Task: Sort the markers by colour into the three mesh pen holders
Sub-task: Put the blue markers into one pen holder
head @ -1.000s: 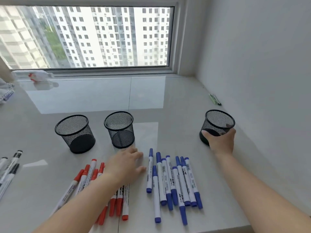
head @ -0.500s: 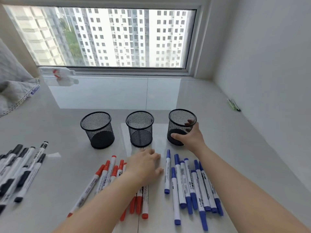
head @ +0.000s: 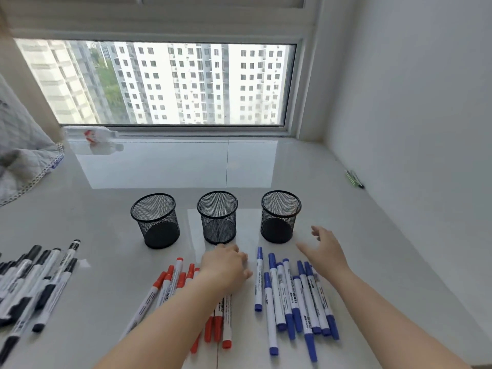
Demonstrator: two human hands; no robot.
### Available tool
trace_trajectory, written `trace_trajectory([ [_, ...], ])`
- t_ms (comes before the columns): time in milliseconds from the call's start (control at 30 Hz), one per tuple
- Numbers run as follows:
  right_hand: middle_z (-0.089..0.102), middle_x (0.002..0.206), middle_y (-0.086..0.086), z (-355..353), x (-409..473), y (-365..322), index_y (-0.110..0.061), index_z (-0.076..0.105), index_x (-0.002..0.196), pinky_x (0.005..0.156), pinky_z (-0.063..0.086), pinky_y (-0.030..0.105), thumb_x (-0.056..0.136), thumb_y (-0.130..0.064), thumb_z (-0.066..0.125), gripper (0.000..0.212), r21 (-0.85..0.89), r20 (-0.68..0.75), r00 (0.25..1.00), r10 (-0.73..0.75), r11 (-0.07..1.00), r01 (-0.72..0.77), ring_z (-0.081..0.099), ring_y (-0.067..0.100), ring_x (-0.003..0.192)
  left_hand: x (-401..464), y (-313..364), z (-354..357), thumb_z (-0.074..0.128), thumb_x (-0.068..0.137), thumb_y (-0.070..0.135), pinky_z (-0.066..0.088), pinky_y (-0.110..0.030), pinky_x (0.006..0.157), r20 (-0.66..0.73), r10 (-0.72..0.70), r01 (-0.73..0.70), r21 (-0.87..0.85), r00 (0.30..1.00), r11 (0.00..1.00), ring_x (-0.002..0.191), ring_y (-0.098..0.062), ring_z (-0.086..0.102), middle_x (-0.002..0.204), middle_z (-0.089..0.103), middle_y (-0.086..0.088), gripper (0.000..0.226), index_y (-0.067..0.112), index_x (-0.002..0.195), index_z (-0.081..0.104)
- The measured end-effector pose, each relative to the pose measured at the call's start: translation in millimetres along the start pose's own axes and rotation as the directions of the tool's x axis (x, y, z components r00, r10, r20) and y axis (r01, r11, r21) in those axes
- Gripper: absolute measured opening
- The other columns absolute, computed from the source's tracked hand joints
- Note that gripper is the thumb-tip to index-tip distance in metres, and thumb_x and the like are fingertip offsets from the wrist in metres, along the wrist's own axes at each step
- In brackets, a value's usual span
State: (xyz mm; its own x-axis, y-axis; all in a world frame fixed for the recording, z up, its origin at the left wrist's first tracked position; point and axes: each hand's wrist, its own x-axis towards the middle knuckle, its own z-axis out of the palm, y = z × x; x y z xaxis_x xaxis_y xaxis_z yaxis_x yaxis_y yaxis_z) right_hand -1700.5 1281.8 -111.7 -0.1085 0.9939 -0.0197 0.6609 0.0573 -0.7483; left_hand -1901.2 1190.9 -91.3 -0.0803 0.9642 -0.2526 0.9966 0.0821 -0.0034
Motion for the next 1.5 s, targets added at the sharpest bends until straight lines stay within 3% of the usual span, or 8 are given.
trace_trajectory([
  [133, 0.061, 0.107, 0.005, -23.6, -35.6, 19.1, -0.014, 0.062, 0.108, 0.081, 0.041, 0.026, 0.085, -0.02, 0.058, 0.024, -0.079, -0.031, 0.999, 0.013, 0.997, -0.015, 0.055, 0.016, 0.093, -19.1, 19.8, 5.6, 0.037, 0.093, 0.046, 0.043, -0.033, 0.087, -0.238, -0.041, 0.018, -0.096, 0.97, 0.995, 0.113, -0.02, 0.048, 0.126, 0.049, 0.001, 0.045, 0.022, 0.129, 0.046],
  [200, 0.061, 0.103, 0.003, -25.6, -53.6, 28.9, -0.017, 0.062, 0.105, 0.077, 0.037, 0.022, 0.087, -0.021, 0.057, 0.019, -0.075, 0.004, 1.0, -0.005, 0.997, 0.006, 0.053, 0.012, 0.087, -29.4, 30.5, 12.6, 0.04, 0.091, 0.048, 0.042, -0.031, 0.085, -0.247, -0.046, 0.003, -0.173, 0.968, 0.985, 0.111, -0.019, 0.048, 0.124, 0.048, 0.001, 0.046, 0.023, 0.129, 0.044],
  [533, 0.049, 0.118, 0.001, -9.3, -100.0, 41.8, -0.015, 0.038, 0.137, 0.097, 0.038, 0.032, 0.095, -0.031, 0.041, 0.046, -0.123, -0.023, 0.999, 0.049, 0.991, -0.051, 0.049, 0.017, 0.108, -47.6, 66.5, 31.9, 0.034, 0.096, 0.035, 0.038, -0.036, 0.098, -0.122, -0.134, 0.092, -0.305, 0.983, 0.948, 0.119, -0.026, 0.039, 0.135, 0.033, -0.011, 0.053, 0.01, 0.142, 0.025],
  [667, 0.041, 0.136, 0.0, -7.6, -93.0, 34.7, -0.017, 0.037, 0.136, 0.103, 0.034, 0.034, 0.091, -0.046, 0.042, 0.054, -0.22, 0.004, 0.994, 0.105, 0.97, -0.102, 0.044, 0.017, 0.123, -45.1, 77.3, 29.2, 0.034, 0.093, 0.018, 0.037, -0.039, 0.095, -0.121, -0.189, 0.149, -0.279, 0.975, 0.949, 0.118, -0.031, 0.04, 0.136, 0.036, -0.016, 0.038, 0.015, 0.131, 0.04],
  [833, 0.043, 0.13, -0.001, -0.9, -91.6, 31.3, -0.02, 0.041, 0.128, 0.098, 0.033, 0.033, 0.088, -0.054, 0.044, 0.053, -0.347, -0.012, 0.995, 0.101, 0.933, -0.099, 0.044, 0.017, 0.119, -41.0, 75.9, 32.2, 0.034, 0.084, -0.002, 0.033, -0.045, 0.096, -0.057, -0.177, 0.159, -0.241, 0.982, 0.958, 0.119, -0.038, 0.03, 0.131, 0.033, -0.02, 0.034, 0.001, 0.11, 0.056],
  [1000, 0.048, 0.121, -0.002, 3.5, -93.6, 33.2, -0.021, 0.046, 0.119, 0.094, 0.035, 0.032, 0.087, -0.054, 0.042, 0.046, -0.372, -0.061, 0.995, 0.073, 0.924, -0.091, 0.046, 0.017, 0.112, -35.9, 73.4, 36.2, 0.033, 0.09, 0.006, 0.04, -0.038, 0.091, -0.11, -0.279, 0.218, -0.385, 0.954, 0.897, 0.114, -0.031, 0.042, 0.13, 0.032, -0.014, 0.038, 0.007, 0.128, 0.03],
  [1300, 0.046, 0.125, 0.004, 5.8, -84.8, 19.7, -0.013, 0.043, 0.122, 0.09, 0.038, 0.035, 0.09, -0.039, 0.034, 0.042, -0.493, -0.043, 0.986, 0.16, 0.855, -0.16, 0.046, 0.022, 0.113, -23.2, 73.3, 35.8, 0.025, 0.093, 0.01, 0.04, -0.04, 0.093, -0.056, -0.334, 0.28, -0.426, 0.941, 0.86, 0.117, -0.031, 0.043, 0.127, 0.043, -0.015, 0.034, 0.006, 0.127, 0.031],
  [1500, 0.047, 0.126, 0.005, 1.0, -74.2, 14.9, -0.011, 0.044, 0.123, 0.089, 0.043, 0.033, 0.09, -0.03, 0.037, 0.039, -0.49, 0.017, 0.974, 0.228, 0.851, -0.19, 0.051, 0.022, 0.112, -19.2, 67.6, 32.1, 0.026, 0.095, 0.014, 0.044, -0.036, 0.081, -0.039, -0.335, 0.266, -0.525, 0.941, 0.808, 0.105, -0.028, 0.053, 0.119, 0.052, -0.013, 0.029, 0.008, 0.123, 0.032],
])
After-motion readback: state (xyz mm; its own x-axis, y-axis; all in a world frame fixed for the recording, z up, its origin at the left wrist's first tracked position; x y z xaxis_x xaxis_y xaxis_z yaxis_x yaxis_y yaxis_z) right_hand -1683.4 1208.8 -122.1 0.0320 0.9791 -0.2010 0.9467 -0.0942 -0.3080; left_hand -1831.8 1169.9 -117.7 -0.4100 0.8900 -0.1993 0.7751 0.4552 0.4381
